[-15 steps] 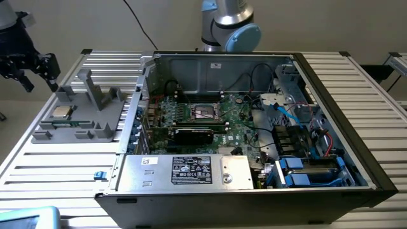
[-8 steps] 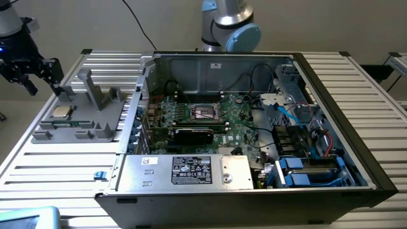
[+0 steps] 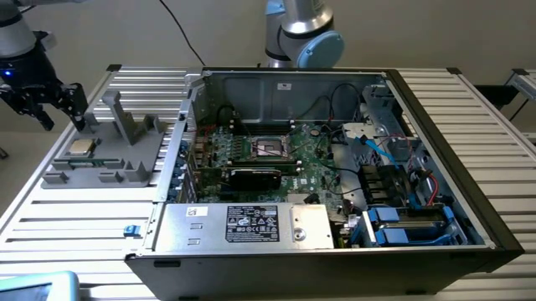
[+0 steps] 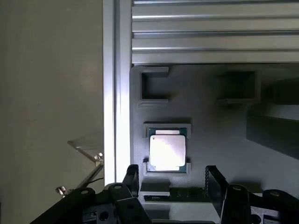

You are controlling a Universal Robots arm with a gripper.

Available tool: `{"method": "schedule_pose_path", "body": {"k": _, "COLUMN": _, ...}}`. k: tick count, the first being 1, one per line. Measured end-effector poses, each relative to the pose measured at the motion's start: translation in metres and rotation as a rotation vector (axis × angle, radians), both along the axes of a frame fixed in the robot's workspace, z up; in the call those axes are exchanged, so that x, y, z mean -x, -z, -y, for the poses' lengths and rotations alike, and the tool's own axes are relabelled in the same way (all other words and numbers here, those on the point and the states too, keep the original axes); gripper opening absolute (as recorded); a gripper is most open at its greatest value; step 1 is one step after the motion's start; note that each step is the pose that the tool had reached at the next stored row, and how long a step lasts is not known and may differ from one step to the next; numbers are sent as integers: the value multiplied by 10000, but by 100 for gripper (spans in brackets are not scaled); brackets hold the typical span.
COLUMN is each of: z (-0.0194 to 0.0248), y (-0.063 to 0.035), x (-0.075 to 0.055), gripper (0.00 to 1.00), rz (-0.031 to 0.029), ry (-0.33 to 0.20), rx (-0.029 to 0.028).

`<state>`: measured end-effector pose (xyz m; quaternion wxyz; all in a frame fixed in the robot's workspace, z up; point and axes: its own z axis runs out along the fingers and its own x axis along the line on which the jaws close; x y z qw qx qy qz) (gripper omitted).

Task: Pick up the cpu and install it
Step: 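Pick up the cpu and move it towards the insertion slot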

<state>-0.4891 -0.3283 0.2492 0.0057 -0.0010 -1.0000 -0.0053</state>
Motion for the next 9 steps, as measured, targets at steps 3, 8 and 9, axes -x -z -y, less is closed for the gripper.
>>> {"method": "schedule_pose_path", "body": {"k": 3, "z": 0, "y": 54, "x": 0, "gripper": 69, "rz": -1, "ry": 0, "rx": 1}}
{"method": "schedule_pose_path", "body": {"k": 8, "z": 0, "y": 146, "x": 0, "gripper": 69, "rz": 0, "ry": 0, "rx": 0}}
{"method": "schedule_pose_path", "body": {"k": 9, "z": 0, "y": 163, "x": 0, "gripper": 69, "rz": -1, "ry": 0, "rx": 0}}
